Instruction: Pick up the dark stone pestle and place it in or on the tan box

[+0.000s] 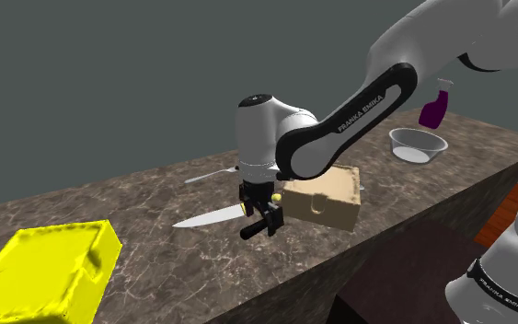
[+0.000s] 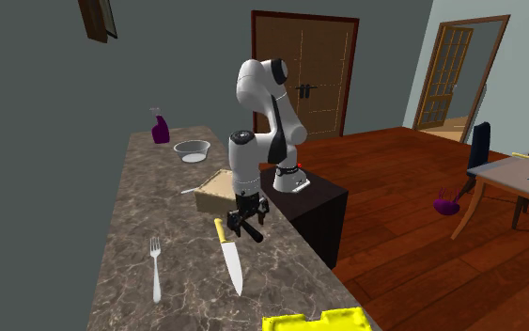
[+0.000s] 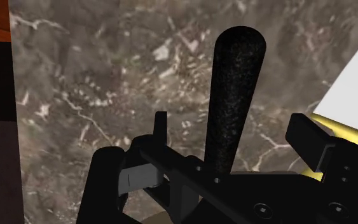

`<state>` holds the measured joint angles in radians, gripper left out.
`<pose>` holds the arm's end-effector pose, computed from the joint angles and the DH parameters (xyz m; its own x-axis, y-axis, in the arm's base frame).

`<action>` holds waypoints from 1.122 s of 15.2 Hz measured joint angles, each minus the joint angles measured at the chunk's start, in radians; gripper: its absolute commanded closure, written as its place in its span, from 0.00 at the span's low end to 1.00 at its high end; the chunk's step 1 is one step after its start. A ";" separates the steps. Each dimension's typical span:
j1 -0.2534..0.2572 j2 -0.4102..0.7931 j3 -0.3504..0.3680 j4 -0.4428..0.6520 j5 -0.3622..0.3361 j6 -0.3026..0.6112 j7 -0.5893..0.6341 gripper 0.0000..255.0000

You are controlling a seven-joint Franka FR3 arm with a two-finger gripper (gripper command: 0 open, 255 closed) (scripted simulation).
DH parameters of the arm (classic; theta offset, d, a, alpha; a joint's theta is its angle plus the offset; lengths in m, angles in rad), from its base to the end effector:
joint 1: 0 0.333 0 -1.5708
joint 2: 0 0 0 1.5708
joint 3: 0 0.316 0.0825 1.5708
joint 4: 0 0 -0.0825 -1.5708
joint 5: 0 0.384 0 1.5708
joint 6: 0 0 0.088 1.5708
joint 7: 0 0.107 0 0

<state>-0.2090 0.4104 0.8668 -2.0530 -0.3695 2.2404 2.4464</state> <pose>0.4740 0.3353 0.2968 -0.0091 -0.9999 0.0122 -0.9985 0.0097 0.0537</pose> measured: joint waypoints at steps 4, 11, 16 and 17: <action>0.008 0.011 -0.008 -0.007 -0.012 0.014 0.010 0.00; 0.005 0.006 -0.008 -0.002 -0.013 0.020 0.009 1.00; 0.010 0.008 -0.010 0.000 -0.016 0.015 0.014 1.00; 0.009 0.007 -0.010 0.000 -0.016 0.016 0.014 1.00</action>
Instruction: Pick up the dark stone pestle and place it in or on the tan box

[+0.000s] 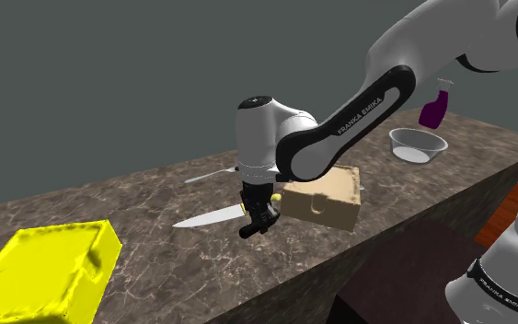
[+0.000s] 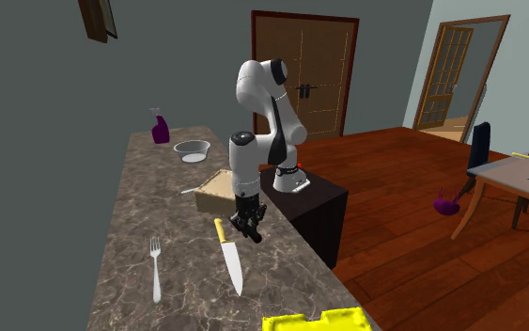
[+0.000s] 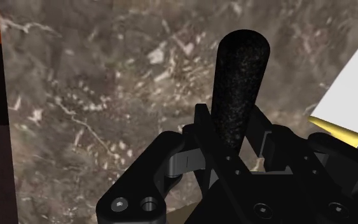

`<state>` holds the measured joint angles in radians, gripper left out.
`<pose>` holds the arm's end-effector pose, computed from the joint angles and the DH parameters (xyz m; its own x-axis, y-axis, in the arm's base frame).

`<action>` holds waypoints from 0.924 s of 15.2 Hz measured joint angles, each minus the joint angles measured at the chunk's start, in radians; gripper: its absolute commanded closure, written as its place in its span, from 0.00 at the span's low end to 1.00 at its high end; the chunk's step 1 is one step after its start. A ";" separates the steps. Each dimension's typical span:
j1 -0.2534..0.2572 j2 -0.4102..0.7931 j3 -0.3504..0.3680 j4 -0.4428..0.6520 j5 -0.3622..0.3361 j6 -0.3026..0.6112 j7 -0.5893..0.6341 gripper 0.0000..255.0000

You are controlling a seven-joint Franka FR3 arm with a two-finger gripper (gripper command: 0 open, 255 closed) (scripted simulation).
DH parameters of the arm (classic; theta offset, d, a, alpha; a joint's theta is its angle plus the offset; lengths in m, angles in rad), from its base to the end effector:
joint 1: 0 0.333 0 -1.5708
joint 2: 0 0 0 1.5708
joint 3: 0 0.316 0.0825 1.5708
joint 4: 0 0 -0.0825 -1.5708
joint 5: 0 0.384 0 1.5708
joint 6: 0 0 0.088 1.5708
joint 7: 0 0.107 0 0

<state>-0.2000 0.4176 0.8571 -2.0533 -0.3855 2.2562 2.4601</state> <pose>0.4751 0.3362 0.2934 -0.0126 -0.9999 0.0107 -0.9990 0.0131 0.0421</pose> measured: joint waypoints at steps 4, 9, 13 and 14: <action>-0.013 -0.015 0.015 0.000 0.022 -0.019 -0.016 1.00; -0.042 -0.064 0.049 0.013 0.072 -0.067 -0.047 1.00; -0.061 -0.100 0.073 0.032 0.109 -0.109 -0.071 1.00; -0.065 -0.106 0.077 0.037 0.116 -0.118 -0.075 1.00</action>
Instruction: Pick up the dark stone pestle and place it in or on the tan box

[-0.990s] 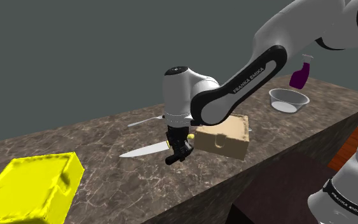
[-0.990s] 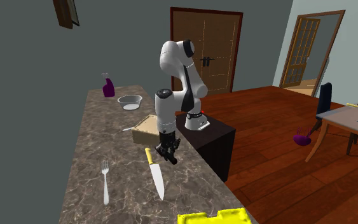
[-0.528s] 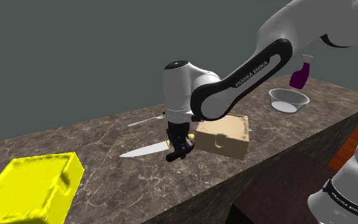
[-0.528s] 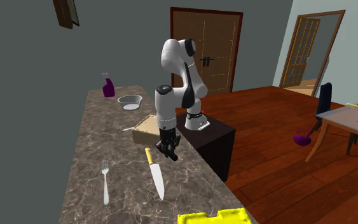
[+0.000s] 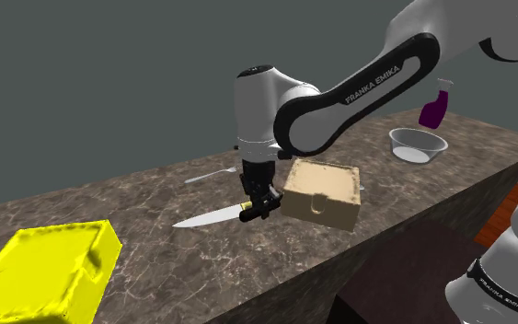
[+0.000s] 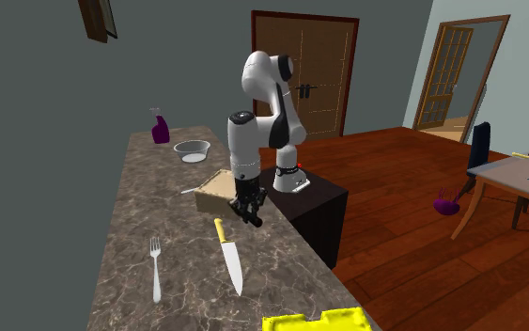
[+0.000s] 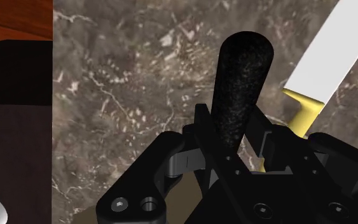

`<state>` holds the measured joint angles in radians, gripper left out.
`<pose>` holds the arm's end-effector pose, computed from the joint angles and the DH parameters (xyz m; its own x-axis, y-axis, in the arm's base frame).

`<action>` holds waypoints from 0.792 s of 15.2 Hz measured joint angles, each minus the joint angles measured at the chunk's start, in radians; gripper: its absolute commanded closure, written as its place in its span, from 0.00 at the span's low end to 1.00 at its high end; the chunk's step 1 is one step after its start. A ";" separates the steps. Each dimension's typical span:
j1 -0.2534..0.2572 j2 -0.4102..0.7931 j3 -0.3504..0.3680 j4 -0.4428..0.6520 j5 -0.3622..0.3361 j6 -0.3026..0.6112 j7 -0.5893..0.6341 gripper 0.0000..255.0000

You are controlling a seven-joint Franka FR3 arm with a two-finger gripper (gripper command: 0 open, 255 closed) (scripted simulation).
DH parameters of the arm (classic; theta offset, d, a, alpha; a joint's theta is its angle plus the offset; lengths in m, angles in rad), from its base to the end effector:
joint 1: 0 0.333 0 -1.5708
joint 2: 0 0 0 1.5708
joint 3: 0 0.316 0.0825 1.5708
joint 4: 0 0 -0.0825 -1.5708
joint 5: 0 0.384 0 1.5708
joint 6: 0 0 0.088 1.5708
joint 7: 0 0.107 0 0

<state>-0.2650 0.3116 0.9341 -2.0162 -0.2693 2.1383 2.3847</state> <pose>0.4734 0.3357 0.3517 -0.0091 -0.9999 0.0120 -0.9986 0.0097 0.0526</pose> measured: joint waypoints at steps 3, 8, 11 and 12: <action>-0.014 -0.029 0.016 0.014 0.029 -0.032 -0.017 1.00; -0.036 -0.072 0.038 0.045 0.073 -0.087 -0.046 1.00; -0.044 -0.092 0.046 0.070 0.093 -0.123 -0.060 1.00; -0.047 -0.098 0.049 0.077 0.100 -0.134 -0.065 1.00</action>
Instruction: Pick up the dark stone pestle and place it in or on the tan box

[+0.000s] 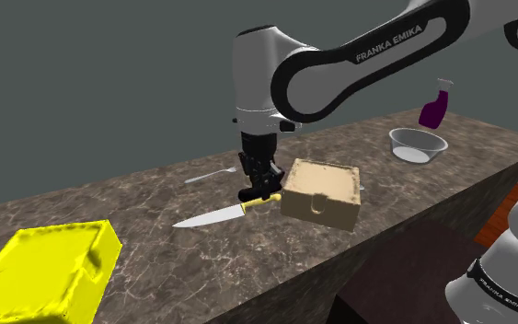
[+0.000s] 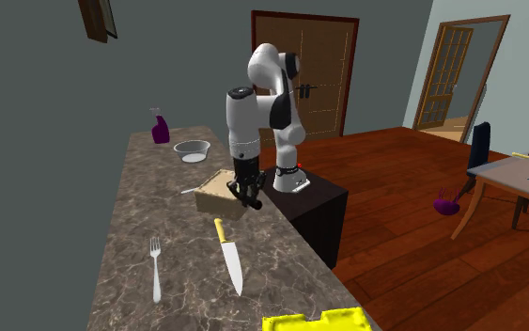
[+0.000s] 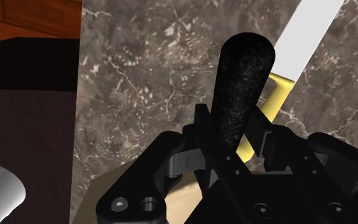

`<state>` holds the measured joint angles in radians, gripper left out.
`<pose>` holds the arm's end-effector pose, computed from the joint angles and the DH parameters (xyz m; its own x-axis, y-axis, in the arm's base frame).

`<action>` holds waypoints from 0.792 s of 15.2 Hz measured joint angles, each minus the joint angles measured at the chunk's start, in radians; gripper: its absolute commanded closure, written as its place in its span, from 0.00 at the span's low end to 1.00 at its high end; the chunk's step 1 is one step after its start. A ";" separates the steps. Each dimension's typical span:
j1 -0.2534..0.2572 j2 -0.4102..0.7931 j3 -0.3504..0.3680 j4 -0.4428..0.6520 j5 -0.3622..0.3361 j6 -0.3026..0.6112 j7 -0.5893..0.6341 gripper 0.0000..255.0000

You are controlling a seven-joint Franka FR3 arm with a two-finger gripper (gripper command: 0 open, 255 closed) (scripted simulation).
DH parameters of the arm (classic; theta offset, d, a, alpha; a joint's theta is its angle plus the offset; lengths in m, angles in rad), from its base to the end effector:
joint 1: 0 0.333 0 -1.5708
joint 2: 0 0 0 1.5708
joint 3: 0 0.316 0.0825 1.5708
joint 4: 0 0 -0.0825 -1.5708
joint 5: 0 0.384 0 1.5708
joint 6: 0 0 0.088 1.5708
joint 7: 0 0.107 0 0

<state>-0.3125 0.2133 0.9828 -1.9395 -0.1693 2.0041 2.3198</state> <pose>0.4735 0.3355 0.4156 -0.0092 -0.9999 0.0120 -0.9986 0.0098 0.0528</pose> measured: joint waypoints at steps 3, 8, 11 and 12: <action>-0.010 -0.026 0.010 0.022 0.025 -0.036 -0.015 1.00; -0.016 -0.046 0.016 0.068 0.045 -0.093 -0.027 1.00; -0.083 -0.153 0.016 0.000 0.136 -0.083 -0.123 1.00; -0.103 -0.189 0.007 -0.022 0.167 -0.081 -0.163 1.00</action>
<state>-0.4157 0.0241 0.9901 -1.9617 -0.0028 1.9228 2.1564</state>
